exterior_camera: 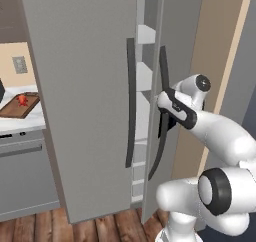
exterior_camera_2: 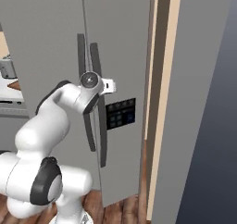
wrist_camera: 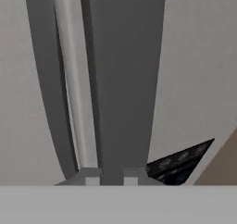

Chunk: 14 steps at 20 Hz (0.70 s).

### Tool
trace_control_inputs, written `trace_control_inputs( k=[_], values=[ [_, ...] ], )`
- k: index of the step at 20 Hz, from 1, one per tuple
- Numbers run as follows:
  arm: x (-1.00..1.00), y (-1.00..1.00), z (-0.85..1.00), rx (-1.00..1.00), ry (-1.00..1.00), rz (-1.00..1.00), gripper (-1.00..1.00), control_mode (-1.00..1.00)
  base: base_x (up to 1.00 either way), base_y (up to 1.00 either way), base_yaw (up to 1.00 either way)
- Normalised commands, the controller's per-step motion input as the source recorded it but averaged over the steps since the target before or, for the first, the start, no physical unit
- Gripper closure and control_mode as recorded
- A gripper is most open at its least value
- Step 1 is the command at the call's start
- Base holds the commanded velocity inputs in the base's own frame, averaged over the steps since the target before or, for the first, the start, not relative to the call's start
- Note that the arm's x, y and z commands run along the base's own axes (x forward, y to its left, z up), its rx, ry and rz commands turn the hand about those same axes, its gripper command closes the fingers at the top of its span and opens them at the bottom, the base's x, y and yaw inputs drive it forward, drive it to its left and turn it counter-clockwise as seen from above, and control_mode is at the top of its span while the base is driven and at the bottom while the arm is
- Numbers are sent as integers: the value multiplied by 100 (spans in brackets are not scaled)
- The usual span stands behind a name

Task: Retrieve a lemon from the fridge and place it on the cutting board with the fish.

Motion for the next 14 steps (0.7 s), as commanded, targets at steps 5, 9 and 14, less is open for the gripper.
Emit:
trace_control_inputs(
  k=[5,9,14],
  values=[
    [-52,-43,47,0,9,-1,100,-100,0,0,0],
    [-2,-4,28,-1,2,0,100,-100,0,0,0],
    [-7,-7,5,-1,0,0,100,-100,0,0,0]
  ],
)
